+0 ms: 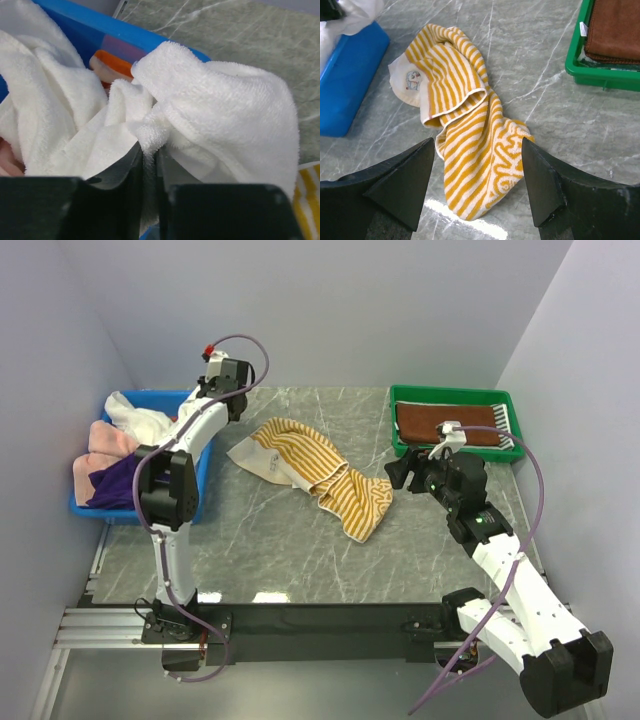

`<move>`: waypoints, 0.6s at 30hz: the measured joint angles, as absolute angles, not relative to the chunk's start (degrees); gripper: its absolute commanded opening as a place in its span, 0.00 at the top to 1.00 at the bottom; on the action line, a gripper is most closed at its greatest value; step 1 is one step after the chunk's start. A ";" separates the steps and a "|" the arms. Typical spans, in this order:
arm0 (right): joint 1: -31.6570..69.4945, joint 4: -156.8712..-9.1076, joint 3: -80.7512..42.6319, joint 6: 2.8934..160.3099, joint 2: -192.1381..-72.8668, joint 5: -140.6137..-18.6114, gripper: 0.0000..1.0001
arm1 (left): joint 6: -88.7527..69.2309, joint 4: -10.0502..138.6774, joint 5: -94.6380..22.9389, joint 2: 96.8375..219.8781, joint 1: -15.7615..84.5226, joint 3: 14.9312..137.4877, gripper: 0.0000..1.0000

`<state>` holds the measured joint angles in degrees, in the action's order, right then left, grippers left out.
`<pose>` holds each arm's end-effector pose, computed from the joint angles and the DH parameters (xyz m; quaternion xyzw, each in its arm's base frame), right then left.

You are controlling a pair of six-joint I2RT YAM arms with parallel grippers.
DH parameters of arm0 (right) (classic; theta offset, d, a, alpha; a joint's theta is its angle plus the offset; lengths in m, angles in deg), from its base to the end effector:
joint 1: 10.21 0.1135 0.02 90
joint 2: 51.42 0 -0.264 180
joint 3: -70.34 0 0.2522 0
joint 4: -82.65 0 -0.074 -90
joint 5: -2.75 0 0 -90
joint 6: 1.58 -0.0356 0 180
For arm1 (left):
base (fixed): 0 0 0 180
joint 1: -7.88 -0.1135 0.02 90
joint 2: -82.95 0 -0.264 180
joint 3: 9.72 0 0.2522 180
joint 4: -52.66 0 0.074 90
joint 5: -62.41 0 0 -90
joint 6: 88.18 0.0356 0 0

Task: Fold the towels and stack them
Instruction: Flatten out the crumpled towel

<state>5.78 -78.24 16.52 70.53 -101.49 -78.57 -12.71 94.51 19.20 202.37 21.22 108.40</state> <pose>0.1980 0.0623 0.3035 -0.0327 0.7936 0.2337 0.5608 0.4668 -0.0840 0.2705 -0.1666 0.8405 0.2658 0.4419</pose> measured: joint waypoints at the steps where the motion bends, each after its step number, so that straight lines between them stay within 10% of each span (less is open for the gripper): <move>1: 5.78 -78.24 16.52 70.53 -101.49 -78.57 0.24 | -12.95 94.38 19.17 202.21 20.92 108.02 0.95; 10: 5.78 -78.24 16.52 70.53 -101.51 -78.11 0.24 | -17.49 96.94 18.98 196.23 16.29 101.97 0.98; 18: 6.20 -76.75 15.65 71.03 -108.00 -75.42 0.27 | -24.33 102.93 20.35 193.36 6.25 95.72 0.52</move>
